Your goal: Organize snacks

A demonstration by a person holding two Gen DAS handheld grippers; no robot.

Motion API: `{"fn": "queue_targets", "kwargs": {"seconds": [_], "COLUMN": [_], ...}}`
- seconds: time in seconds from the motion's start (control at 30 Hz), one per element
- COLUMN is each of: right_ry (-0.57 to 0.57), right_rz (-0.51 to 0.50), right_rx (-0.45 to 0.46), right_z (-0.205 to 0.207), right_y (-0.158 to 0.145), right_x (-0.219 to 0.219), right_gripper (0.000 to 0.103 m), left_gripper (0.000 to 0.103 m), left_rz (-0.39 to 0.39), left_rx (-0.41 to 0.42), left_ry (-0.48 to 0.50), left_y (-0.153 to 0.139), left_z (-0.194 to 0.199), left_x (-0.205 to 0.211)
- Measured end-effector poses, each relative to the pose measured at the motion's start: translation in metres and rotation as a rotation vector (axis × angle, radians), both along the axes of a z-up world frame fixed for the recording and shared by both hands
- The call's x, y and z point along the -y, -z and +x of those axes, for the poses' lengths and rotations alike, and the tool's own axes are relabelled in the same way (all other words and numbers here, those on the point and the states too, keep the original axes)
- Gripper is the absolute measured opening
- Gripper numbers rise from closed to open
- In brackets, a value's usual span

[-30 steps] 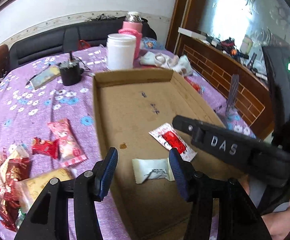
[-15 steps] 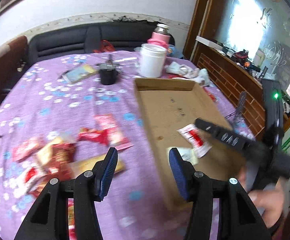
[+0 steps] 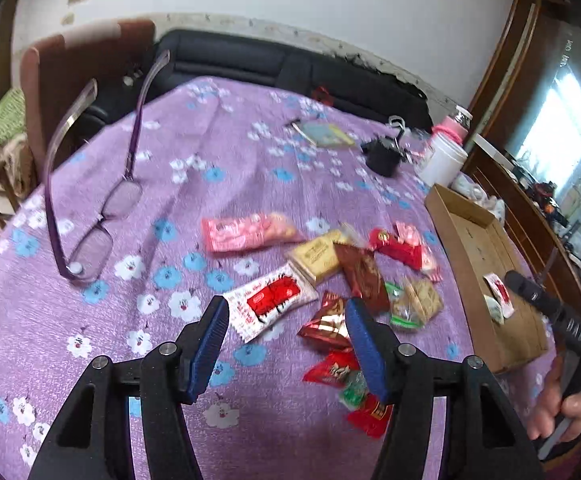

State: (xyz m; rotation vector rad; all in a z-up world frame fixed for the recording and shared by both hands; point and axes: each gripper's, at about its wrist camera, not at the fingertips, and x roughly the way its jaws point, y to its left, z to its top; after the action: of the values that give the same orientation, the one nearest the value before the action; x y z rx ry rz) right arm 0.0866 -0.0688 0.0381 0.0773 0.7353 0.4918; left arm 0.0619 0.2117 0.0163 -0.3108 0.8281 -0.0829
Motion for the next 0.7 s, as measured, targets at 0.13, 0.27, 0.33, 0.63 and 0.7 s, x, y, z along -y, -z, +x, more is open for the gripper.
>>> {"fn": "queue_targets", "kwargs": {"seconds": [0.13,0.27,0.33,0.63,0.7], "right_ry": [-0.095,-0.135,-0.140,-0.144,-0.156], "right_rz": [-0.017,-0.035,-0.044,-0.042,-0.049], "right_rx": [-0.026,-0.022,-0.013,-0.022,-0.024], "right_z": [-0.007,-0.015,-0.018,-0.018,-0.018], "right_y": [0.009,0.012,0.012,0.013,0.015], "right_x": [-0.022,-0.032,-0.035,-0.037,-0.039], "right_gripper": [0.036,0.036,0.036,0.036,0.036], "left_gripper": [0.064,0.064,0.064,0.025,0.025], "left_rz": [-0.048,0.035,0.078,0.232,0.230], "left_rx": [-0.033,-0.035,-0.049,-0.142,-0.133], "left_ry": [0.101,0.159,0.180,0.167,0.160], "left_y": [0.006,0.007,0.011,0.036,0.036], "left_z": [0.003,0.003,0.003,0.010,0.010], "left_x": [0.009,0.030,0.039,0.053,0.052]}}
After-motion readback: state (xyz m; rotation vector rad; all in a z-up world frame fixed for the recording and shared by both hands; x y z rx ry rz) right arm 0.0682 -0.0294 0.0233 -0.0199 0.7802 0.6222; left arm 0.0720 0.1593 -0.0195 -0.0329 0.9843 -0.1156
